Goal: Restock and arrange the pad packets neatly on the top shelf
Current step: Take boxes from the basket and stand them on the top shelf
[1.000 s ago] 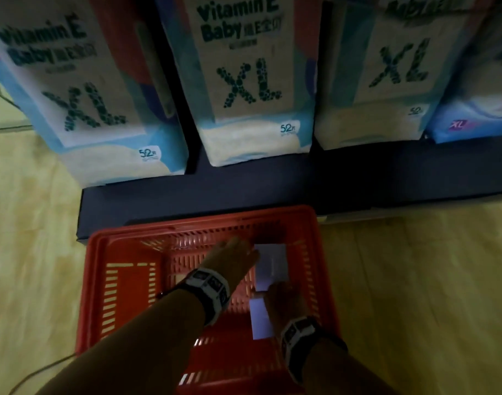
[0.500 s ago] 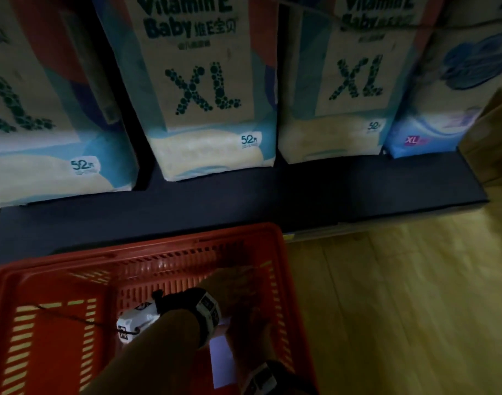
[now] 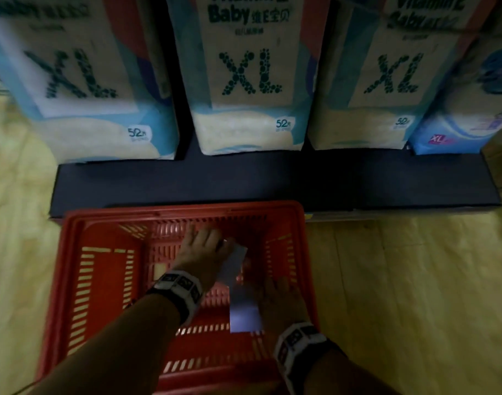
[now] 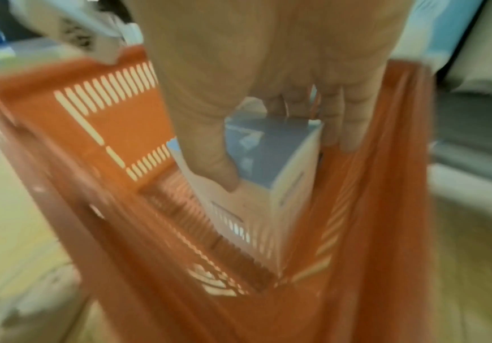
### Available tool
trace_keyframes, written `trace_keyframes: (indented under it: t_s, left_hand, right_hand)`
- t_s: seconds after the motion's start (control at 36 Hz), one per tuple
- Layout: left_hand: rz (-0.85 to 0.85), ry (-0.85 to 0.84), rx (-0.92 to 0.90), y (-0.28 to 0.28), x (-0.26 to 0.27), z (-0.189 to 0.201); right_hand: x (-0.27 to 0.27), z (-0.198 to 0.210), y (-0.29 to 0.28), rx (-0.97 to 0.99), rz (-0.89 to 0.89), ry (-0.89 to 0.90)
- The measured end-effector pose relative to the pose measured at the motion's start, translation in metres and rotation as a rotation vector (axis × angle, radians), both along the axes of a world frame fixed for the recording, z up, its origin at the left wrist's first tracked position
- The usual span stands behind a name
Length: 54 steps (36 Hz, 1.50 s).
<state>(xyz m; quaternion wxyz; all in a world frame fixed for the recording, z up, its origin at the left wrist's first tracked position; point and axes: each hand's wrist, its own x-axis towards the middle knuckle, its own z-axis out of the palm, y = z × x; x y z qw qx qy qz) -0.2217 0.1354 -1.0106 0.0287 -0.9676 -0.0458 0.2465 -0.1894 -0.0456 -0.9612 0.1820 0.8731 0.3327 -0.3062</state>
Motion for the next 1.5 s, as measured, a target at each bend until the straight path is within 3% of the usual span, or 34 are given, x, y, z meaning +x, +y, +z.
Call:
trace_keyframes:
  t_s: [0.06,0.14,0.33,0.56,0.64,0.86,1.11,1.31,1.5]
  left_hand:
    - [0.104,-0.011,-0.022,0.005,-0.013,0.016]
    - [0.227,-0.025,-0.083,0.012,-0.025,0.047]
    - [0.304,-0.06,-0.112,0.045,-0.041,0.125]
    - [0.37,-0.111,-0.1,0.081,-0.041,0.246]
    - [0.442,-0.108,-0.142,0.091,-0.043,0.301]
    - [0.32,-0.132,-0.142,0.116,-0.05,0.471]
    - [0.209,-0.221,-0.112,0.134,-0.058,0.687]
    - [0.106,-0.374,-0.11,0.128,-0.067,0.851]
    - [0.1,-0.585,-0.194,0.115,-0.07,0.966]
  right_hand:
    - [0.0,0.022,0.004,-0.032,0.051,0.002]
    - [0.002,0.04,0.008,0.024,0.097,0.161]
    - [0.009,0.097,0.031,0.088,0.25,0.147]
    - [0.035,0.196,0.058,0.102,0.38,0.125]
    - [0.046,0.245,0.066,0.19,0.36,0.106]
    - [0.072,0.401,0.095,0.22,0.333,0.099]
    - [0.078,0.62,0.131,0.288,0.339,0.034]
    - [0.063,0.79,0.11,0.442,0.289,-0.025]
    - [0.074,0.927,0.067,0.766,0.149,-0.051]
